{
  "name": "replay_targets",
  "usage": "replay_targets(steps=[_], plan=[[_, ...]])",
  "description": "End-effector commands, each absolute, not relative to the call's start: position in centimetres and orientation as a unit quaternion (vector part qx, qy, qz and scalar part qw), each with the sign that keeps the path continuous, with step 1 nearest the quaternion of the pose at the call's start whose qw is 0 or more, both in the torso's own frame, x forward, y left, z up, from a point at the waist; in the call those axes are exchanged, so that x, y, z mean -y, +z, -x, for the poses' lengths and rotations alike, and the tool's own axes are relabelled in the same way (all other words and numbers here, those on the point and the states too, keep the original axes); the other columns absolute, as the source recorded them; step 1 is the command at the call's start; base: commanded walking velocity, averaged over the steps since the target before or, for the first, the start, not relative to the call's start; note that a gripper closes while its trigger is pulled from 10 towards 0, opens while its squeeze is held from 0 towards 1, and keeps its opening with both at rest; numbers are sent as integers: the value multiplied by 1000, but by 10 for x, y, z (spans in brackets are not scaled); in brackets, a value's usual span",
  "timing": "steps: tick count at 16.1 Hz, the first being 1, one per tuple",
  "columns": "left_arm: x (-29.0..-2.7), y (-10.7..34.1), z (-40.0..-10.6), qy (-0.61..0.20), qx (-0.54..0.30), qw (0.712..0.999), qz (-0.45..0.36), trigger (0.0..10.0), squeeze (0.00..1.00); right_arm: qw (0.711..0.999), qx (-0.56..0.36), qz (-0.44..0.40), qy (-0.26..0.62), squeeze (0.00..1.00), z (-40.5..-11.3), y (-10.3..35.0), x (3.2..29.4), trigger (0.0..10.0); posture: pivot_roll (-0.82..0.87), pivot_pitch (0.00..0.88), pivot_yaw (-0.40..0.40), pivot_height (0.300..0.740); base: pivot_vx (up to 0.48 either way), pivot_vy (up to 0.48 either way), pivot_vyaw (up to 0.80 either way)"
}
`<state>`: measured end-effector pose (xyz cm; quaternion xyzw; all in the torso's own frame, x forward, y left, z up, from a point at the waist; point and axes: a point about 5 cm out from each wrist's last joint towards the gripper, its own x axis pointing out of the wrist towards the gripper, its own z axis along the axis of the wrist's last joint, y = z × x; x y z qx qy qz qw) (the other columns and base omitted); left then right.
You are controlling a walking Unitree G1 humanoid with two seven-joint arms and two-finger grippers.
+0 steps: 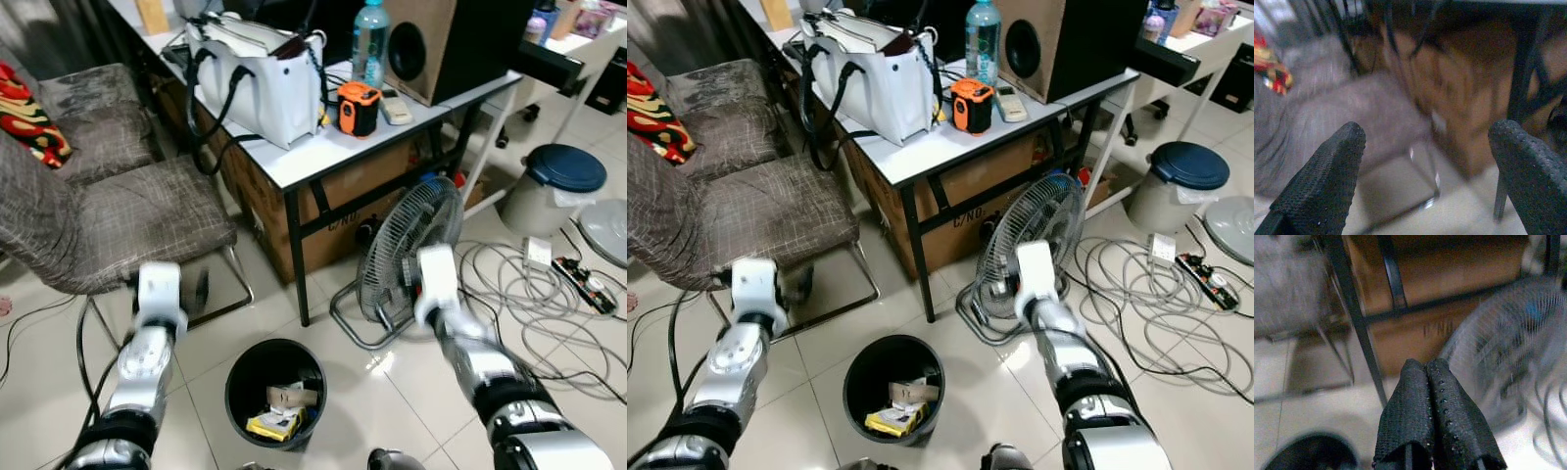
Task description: Picking trash to rubbish bin
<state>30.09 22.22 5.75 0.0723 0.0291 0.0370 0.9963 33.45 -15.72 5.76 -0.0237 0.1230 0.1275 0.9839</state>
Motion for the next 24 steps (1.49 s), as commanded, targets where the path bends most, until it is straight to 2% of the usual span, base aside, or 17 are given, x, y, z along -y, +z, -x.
replay_targets(steps=[1, 3, 6, 9, 13, 24], plan=[[-221, 66, -299, 47, -3, 996, -75, 10000, 0, 986, -95, 30, 135, 0, -338, 68, 152, 10000, -91, 61, 71, 740, 0, 0, 0], [-204, 93, -295, 39, 65, 994, -79, 10000, 0, 987, -50, 47, 142, 0, -338, 83, 142, 10000, -93, 76, 70, 740, 0, 0, 0], [-212, 128, -274, 55, 111, 988, -90, 10000, 0, 988, 7, 53, 147, 0, -331, 102, 139, 10000, -109, 121, 70, 740, 0, 0, 0], [-212, 124, -244, 63, 85, 991, -79, 10000, 0, 987, 57, 64, 139, 0, -314, 126, 146, 10000, -108, 135, 51, 740, 0, 0, 0], [-203, 123, -231, 46, 61, 994, -75, 10000, 0, 985, 68, 69, 145, 0, -297, 141, 142, 10000, -114, 131, 38, 740, 0, 0, 200], [-192, 122, -235, 27, 36, 996, -76, 10000, 0, 986, 36, 61, 150, 0, -296, 138, 136, 10000, -98, 135, 41, 740, 0, 0, 800]])
